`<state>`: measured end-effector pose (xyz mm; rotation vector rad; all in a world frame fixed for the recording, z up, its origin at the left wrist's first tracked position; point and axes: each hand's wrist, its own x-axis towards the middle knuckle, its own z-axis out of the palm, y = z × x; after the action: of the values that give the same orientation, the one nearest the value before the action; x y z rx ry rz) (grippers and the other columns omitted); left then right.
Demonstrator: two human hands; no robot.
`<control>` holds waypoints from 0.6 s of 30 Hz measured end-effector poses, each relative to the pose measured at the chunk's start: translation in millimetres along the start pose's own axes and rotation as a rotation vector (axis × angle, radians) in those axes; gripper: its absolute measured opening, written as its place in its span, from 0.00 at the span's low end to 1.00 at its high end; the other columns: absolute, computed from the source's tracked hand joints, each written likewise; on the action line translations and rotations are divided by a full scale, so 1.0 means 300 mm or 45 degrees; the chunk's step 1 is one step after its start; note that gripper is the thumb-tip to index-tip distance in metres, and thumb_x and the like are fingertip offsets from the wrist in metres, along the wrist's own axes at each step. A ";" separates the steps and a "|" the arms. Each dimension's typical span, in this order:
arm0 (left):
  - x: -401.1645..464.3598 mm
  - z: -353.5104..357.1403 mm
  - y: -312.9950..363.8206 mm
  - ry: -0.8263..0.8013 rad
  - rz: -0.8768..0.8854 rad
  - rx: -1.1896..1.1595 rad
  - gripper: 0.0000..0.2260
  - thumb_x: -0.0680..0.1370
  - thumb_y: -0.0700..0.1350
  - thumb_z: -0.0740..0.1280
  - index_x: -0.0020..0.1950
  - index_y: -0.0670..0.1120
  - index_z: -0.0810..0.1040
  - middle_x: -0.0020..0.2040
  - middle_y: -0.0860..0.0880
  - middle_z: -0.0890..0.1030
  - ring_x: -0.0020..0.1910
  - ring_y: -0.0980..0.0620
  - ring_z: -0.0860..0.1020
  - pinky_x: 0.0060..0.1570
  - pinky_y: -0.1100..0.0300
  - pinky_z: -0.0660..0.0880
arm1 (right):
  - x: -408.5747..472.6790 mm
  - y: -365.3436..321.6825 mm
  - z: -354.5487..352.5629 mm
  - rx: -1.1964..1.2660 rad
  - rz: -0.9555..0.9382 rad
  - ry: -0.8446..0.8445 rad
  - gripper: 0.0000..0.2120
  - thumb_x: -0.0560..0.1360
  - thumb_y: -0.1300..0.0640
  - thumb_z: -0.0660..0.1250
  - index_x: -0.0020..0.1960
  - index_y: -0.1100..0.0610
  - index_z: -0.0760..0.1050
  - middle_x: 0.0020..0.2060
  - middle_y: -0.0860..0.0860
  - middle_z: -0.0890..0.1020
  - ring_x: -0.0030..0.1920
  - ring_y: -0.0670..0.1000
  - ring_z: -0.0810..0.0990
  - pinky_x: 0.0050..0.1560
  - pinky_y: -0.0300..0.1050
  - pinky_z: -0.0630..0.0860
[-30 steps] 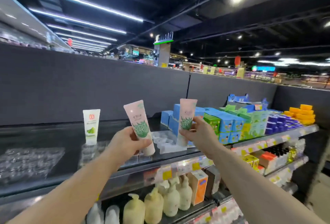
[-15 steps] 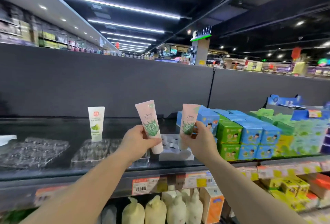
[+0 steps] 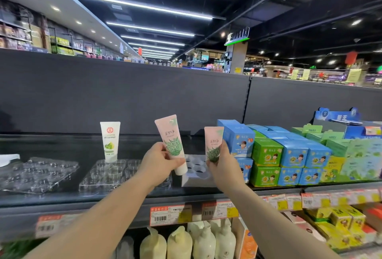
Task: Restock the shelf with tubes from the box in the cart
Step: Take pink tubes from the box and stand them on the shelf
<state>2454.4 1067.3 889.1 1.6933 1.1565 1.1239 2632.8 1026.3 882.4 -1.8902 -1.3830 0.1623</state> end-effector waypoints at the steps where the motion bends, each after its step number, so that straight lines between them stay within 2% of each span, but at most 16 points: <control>1: 0.008 0.012 0.004 0.007 0.006 0.002 0.19 0.74 0.42 0.73 0.60 0.51 0.70 0.65 0.51 0.76 0.58 0.53 0.76 0.56 0.53 0.76 | -0.001 0.001 0.000 0.012 0.003 0.005 0.33 0.79 0.54 0.64 0.77 0.52 0.50 0.65 0.54 0.75 0.61 0.56 0.77 0.57 0.54 0.76; 5: 0.042 0.066 0.020 -0.005 0.074 0.064 0.19 0.74 0.42 0.73 0.60 0.51 0.70 0.66 0.51 0.76 0.58 0.54 0.75 0.58 0.53 0.76 | -0.011 0.015 0.006 0.045 -0.003 0.037 0.29 0.79 0.53 0.63 0.76 0.54 0.55 0.63 0.54 0.77 0.60 0.55 0.77 0.54 0.50 0.76; 8: 0.062 0.099 0.016 -0.054 0.101 0.202 0.20 0.74 0.44 0.73 0.63 0.50 0.70 0.66 0.51 0.76 0.60 0.52 0.76 0.56 0.56 0.76 | -0.019 0.022 0.001 0.093 -0.022 0.073 0.24 0.80 0.55 0.62 0.73 0.55 0.61 0.61 0.53 0.78 0.58 0.54 0.77 0.52 0.46 0.74; 14: 0.067 0.130 -0.015 -0.136 0.087 0.429 0.21 0.74 0.47 0.73 0.64 0.51 0.71 0.66 0.51 0.76 0.62 0.51 0.75 0.56 0.55 0.76 | -0.023 0.020 0.007 0.142 -0.047 0.082 0.20 0.80 0.56 0.62 0.71 0.54 0.64 0.63 0.51 0.77 0.61 0.54 0.76 0.55 0.46 0.73; 18: 0.071 0.126 -0.023 -0.121 0.062 0.422 0.20 0.74 0.47 0.73 0.64 0.51 0.71 0.65 0.51 0.76 0.62 0.51 0.76 0.53 0.58 0.74 | -0.027 0.021 0.030 0.184 -0.011 0.042 0.23 0.81 0.56 0.61 0.74 0.54 0.60 0.66 0.51 0.74 0.65 0.53 0.73 0.62 0.47 0.72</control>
<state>2492.4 1085.1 876.2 2.0124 1.3011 0.9054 2629.7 1023.2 869.6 -1.7600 -1.3217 0.2201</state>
